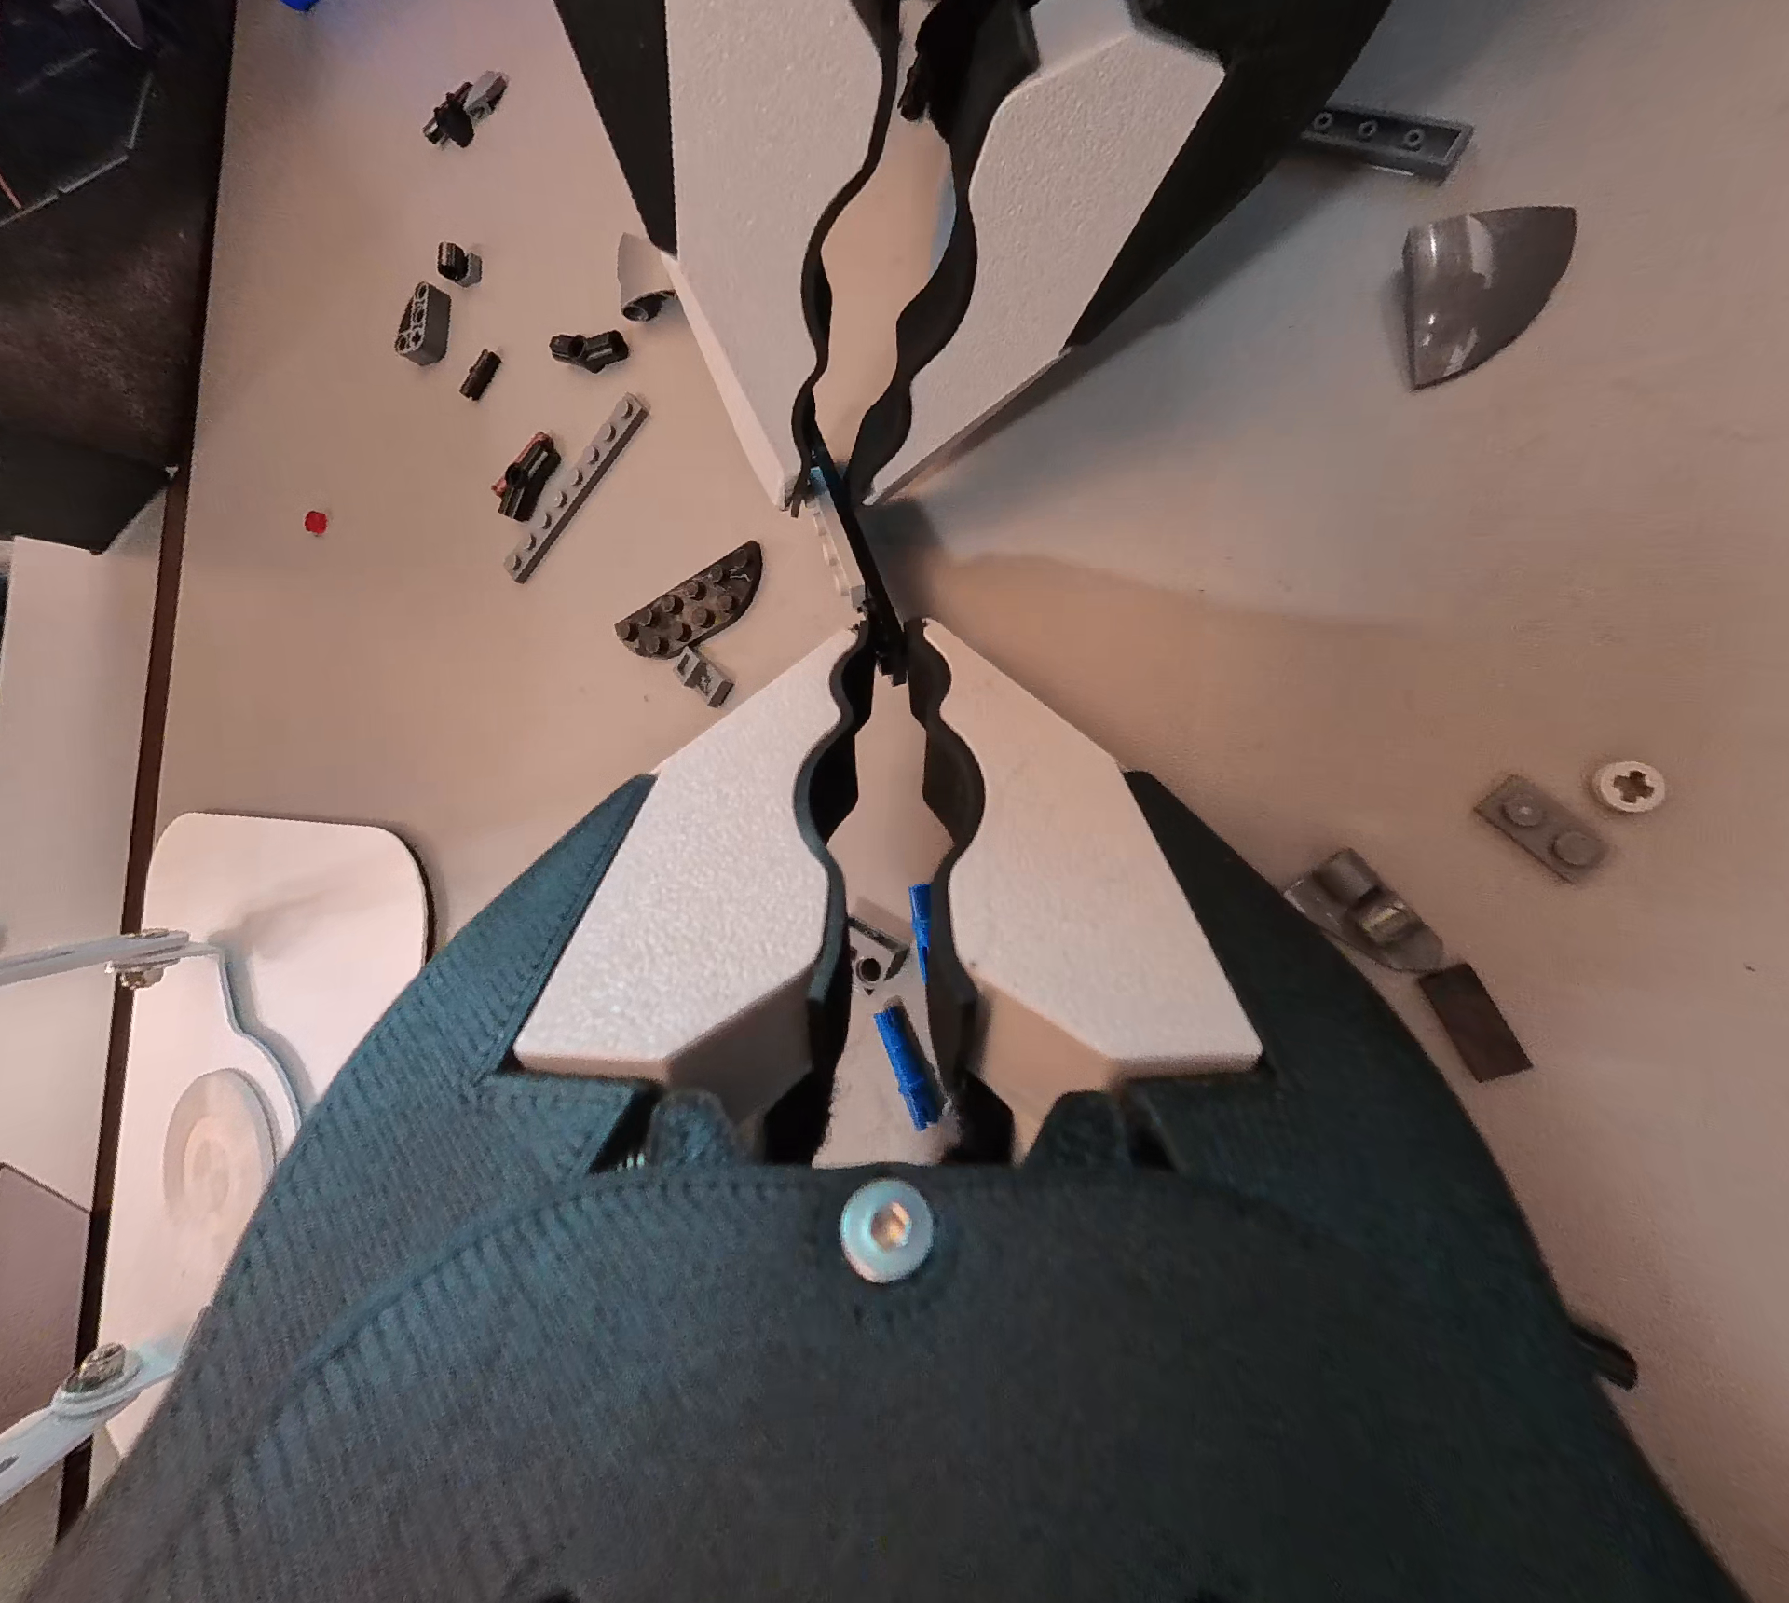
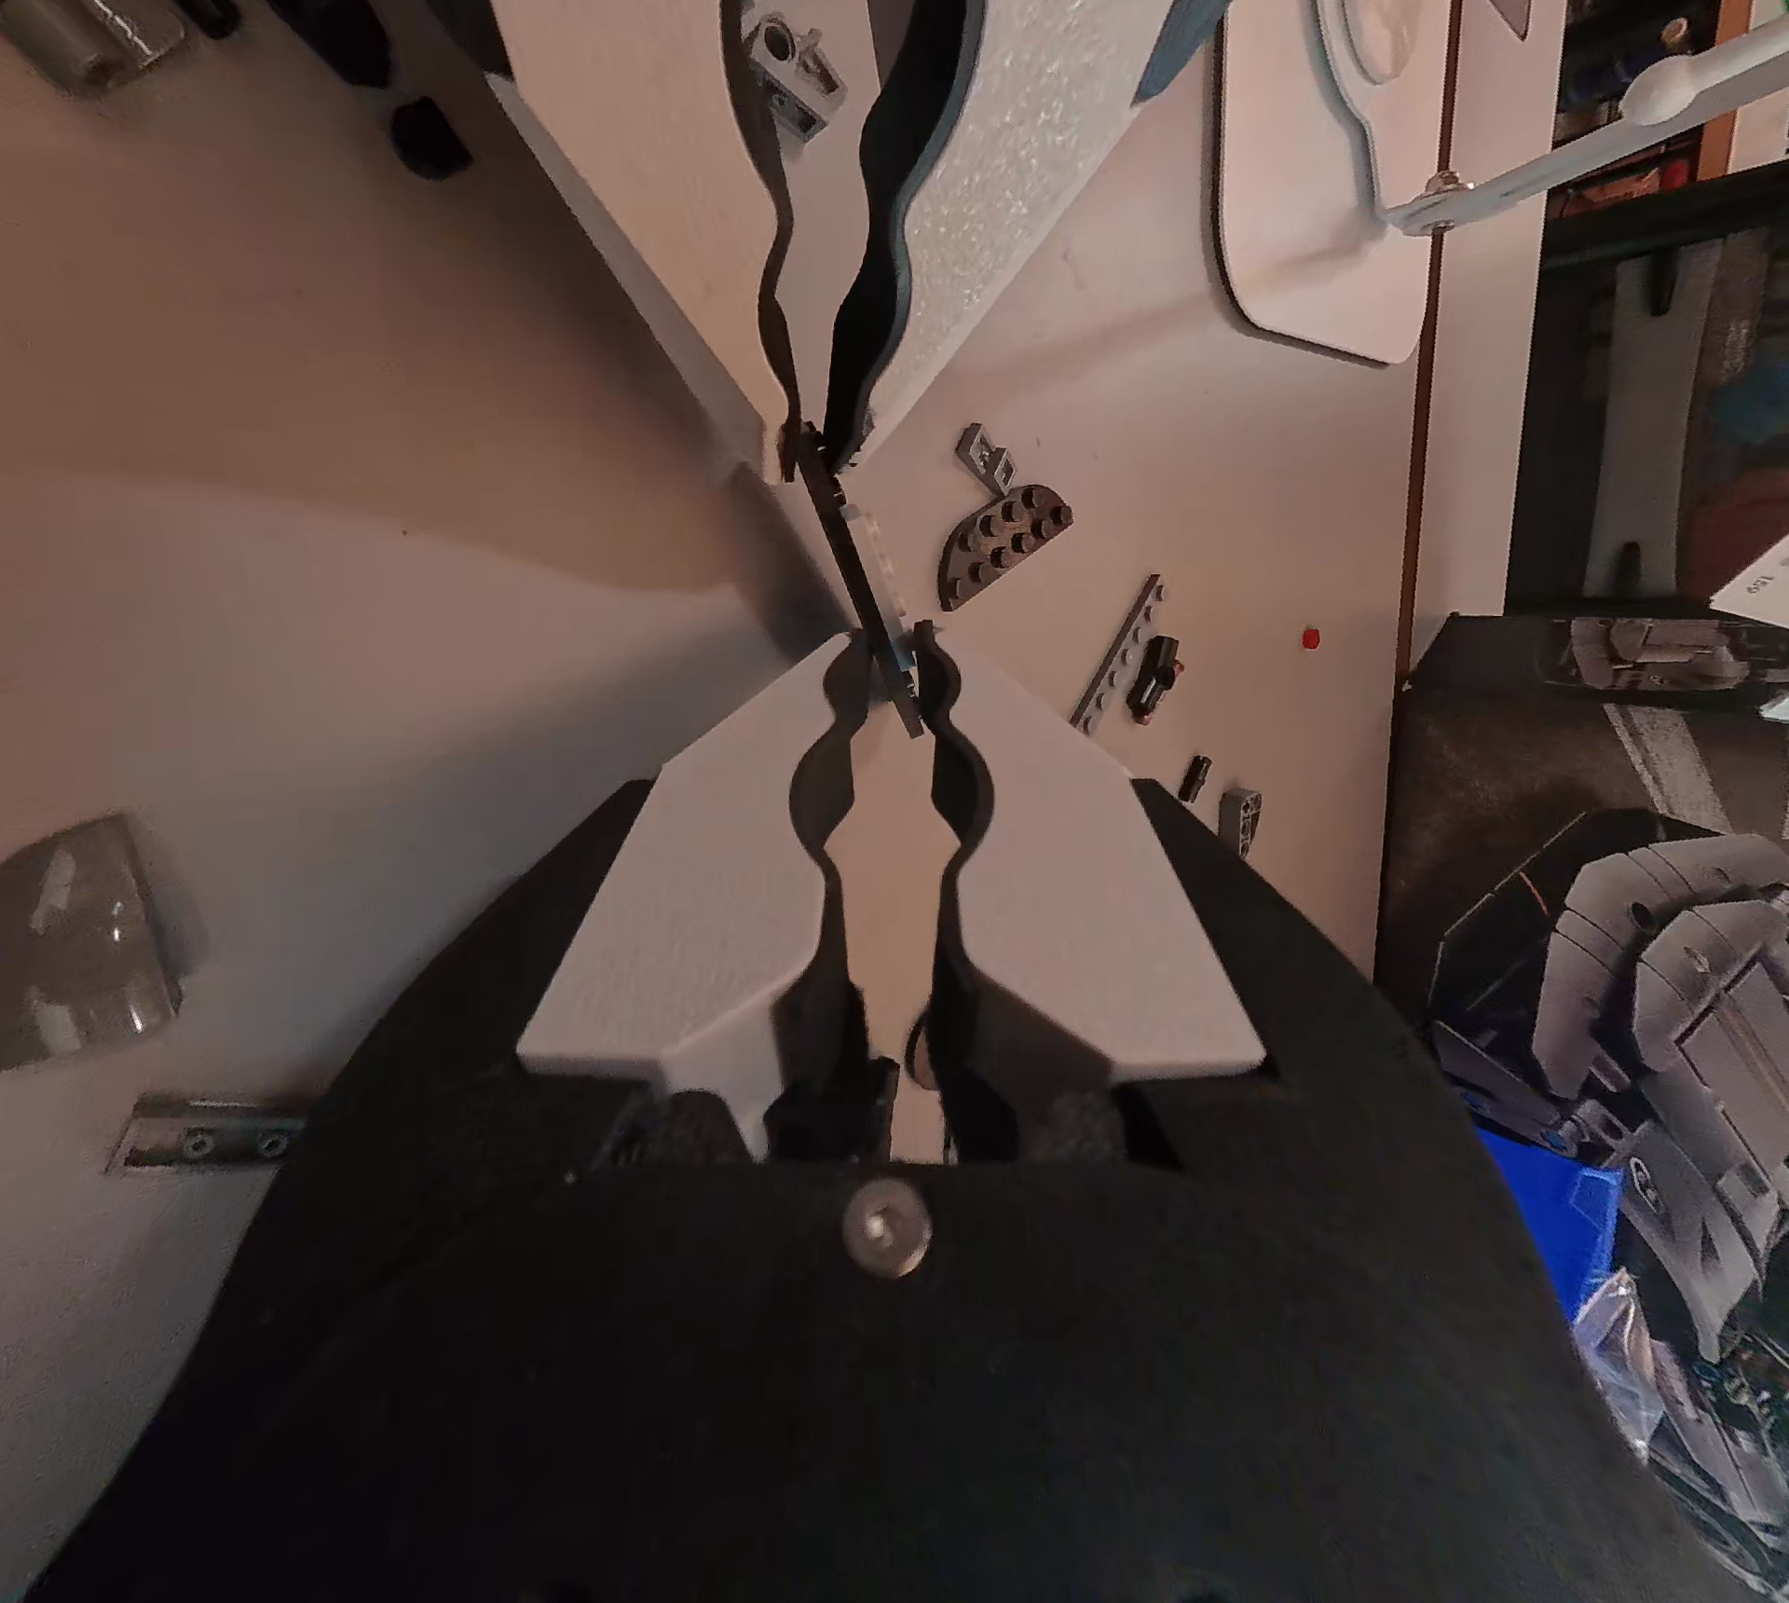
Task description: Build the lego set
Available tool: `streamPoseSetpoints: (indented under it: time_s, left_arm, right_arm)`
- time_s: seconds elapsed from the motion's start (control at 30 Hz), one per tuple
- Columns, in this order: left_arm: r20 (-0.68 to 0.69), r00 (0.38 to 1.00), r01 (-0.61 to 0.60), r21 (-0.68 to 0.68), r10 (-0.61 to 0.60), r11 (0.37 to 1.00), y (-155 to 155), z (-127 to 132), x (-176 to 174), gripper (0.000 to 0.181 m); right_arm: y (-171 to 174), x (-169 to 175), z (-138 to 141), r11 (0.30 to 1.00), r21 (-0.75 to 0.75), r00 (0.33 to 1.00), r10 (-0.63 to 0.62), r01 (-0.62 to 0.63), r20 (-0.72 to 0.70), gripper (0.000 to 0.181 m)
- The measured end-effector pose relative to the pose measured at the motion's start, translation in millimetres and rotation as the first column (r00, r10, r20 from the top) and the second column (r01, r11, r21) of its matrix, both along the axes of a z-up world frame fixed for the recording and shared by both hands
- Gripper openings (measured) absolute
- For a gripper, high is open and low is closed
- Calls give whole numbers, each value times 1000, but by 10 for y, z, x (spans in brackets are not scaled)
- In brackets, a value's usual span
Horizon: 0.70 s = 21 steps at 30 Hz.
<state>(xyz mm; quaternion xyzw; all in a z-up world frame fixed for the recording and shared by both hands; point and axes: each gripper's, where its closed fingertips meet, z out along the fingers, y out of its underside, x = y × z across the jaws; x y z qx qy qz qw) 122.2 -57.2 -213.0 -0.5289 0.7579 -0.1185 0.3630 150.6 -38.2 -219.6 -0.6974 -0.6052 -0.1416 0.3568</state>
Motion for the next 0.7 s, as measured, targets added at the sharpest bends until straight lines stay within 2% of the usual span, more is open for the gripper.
streamPoseSetpoints:
  time_s: [0.7]
  left_arm:
    - [-40,999,0,-25,-1,1000,-10,-88,-25,4]
  right_arm:
    - [-45,63,-21,999,-46,1000,-5,5,-10,10]
